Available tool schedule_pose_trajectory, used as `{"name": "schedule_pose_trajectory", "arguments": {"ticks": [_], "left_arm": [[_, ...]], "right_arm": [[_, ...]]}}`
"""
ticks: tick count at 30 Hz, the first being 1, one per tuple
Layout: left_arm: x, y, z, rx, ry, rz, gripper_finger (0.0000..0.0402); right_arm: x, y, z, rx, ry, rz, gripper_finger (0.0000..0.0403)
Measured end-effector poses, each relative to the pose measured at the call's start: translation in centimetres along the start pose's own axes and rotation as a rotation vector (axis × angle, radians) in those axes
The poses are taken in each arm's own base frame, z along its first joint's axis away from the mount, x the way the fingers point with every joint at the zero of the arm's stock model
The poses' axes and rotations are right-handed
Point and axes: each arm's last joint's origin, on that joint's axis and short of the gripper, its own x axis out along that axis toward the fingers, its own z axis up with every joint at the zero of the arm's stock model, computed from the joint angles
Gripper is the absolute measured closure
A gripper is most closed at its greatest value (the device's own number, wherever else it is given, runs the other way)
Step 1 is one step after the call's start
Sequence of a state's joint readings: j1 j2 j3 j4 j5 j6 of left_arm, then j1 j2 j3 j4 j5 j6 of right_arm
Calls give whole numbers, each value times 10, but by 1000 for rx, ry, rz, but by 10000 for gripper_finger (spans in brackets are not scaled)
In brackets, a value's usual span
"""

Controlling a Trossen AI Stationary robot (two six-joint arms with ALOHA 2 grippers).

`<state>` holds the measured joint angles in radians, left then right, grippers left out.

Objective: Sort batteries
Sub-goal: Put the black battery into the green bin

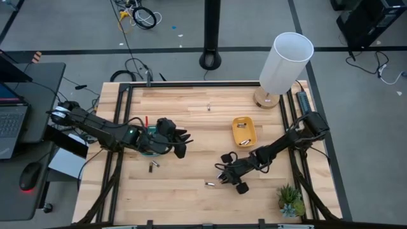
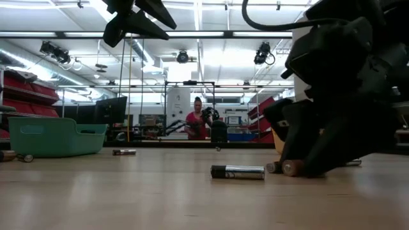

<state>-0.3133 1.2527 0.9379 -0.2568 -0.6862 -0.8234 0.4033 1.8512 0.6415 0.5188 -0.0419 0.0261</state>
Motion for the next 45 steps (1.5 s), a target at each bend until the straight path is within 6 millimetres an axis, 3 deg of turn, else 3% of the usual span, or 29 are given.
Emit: {"name": "schedule_pose_trajectory", "arguments": {"ticks": [7, 12, 18, 23, 27, 32, 39, 45], "left_arm": [[0, 0, 0, -1, 7, -7, 261], [0, 0, 0, 1, 10, -7, 261], [0, 0, -1, 6, 15, -10, 261], [0, -1, -2, -4, 75, -61, 261], [-1, 1, -8, 17, 170, -84, 261], [-1, 2, -9, 72, 166, -74, 261], [3, -6, 5, 111, 23, -124, 261], [22, -19, 20, 94, -141, -243, 261]], "right_arm": [[8, -1, -1, 32, -28, -14, 289], [8, -1, -2, 34, -22, -12, 351], [7, 0, -3, 91, -1, 0, 352], [-5, -2, 5, 111, 4, -4, 352], [-26, -8, 22, 165, -38, -39, 352], [-67, -24, 56, 279, -228, -107, 352], [-139, -64, 102, 434, -718, -246, 352], [-168, -96, 127, 575, -904, -281, 352]]}}
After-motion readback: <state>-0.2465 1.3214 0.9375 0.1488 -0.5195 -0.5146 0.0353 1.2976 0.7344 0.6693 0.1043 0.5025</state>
